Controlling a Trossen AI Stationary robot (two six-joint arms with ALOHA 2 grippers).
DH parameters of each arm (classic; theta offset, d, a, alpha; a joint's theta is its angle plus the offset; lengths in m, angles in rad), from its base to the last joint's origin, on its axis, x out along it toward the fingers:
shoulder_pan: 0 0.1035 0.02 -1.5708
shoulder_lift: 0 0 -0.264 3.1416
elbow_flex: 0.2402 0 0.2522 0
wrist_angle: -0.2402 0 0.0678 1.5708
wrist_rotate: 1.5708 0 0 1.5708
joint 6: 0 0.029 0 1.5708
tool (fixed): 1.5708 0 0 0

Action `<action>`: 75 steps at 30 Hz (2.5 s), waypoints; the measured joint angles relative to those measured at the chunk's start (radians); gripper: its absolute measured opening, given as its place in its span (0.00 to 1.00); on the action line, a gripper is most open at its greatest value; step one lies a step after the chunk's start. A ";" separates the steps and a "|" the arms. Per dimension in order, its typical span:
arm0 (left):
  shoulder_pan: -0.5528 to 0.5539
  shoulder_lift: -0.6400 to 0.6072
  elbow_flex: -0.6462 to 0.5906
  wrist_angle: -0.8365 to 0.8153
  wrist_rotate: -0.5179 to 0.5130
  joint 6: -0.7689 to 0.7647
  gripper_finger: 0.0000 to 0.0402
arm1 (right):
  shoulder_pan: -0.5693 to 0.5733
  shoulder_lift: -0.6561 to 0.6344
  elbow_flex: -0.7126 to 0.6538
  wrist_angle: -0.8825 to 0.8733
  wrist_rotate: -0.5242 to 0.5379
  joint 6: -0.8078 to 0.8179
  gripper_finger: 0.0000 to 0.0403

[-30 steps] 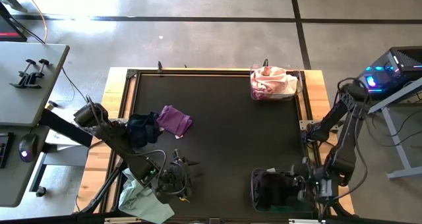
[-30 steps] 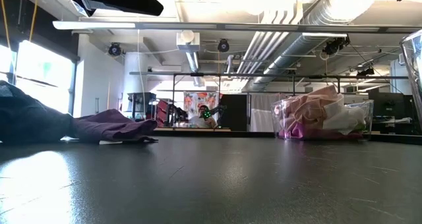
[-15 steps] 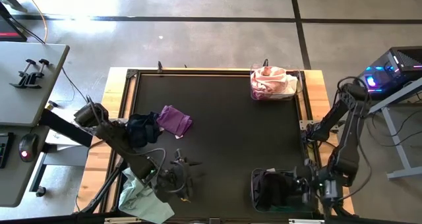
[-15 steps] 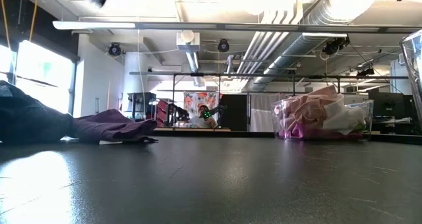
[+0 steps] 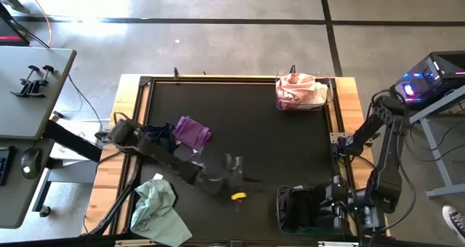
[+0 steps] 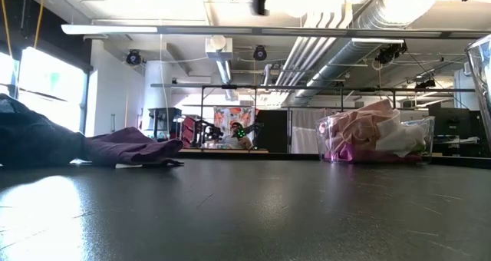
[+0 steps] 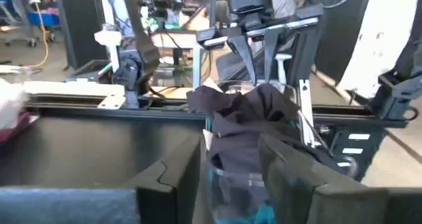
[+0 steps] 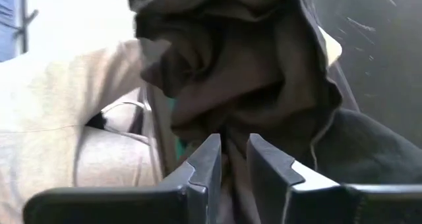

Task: Sort towels by color in basket
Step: Put the black towel into the bottom transparent bin

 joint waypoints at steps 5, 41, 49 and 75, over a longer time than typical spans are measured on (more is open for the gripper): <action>0.037 0.117 0.259 -0.260 0.064 0.005 0.27 | -0.003 0.029 0.000 -0.036 -0.025 0.066 0.12; 0.079 0.440 0.826 -0.673 0.115 0.111 0.00 | -0.015 0.329 0.027 -0.091 -0.232 0.112 0.00; 0.039 0.436 0.826 -0.652 0.014 0.162 0.00 | -0.003 0.288 0.253 -0.288 -0.193 -0.018 0.00; -0.137 0.375 0.825 -1.012 -0.500 -0.022 0.00 | -0.266 0.289 -0.174 0.486 0.084 -0.427 0.00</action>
